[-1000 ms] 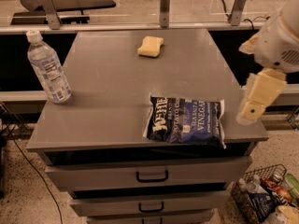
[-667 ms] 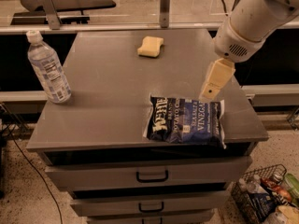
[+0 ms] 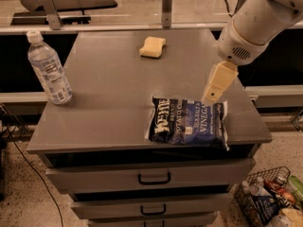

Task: Move sponge near blue plastic bottle

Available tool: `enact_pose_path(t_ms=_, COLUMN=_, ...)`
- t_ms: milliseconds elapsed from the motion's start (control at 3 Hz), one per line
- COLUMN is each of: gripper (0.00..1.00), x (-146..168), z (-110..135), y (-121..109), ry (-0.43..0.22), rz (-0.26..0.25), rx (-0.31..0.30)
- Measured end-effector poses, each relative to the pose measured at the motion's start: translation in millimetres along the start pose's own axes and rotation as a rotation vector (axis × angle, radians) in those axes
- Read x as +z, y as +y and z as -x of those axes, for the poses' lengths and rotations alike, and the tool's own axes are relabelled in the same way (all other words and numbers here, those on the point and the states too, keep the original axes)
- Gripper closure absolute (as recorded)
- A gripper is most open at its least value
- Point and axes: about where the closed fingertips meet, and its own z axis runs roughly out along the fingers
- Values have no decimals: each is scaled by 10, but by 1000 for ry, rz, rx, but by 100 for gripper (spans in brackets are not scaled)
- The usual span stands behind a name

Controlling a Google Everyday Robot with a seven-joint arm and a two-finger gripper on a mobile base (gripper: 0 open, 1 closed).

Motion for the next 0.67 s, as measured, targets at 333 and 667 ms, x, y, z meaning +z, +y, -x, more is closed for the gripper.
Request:
enact_pose_path(t_ms=333, gripper=0, x=216, z=75, y=-113, ry=-48, rz=-6, rx=84)
enact_pose_path(t_ms=667, gripper=0, x=492, z=294, y=-435, ry=-117, rz=-31, rx=191)
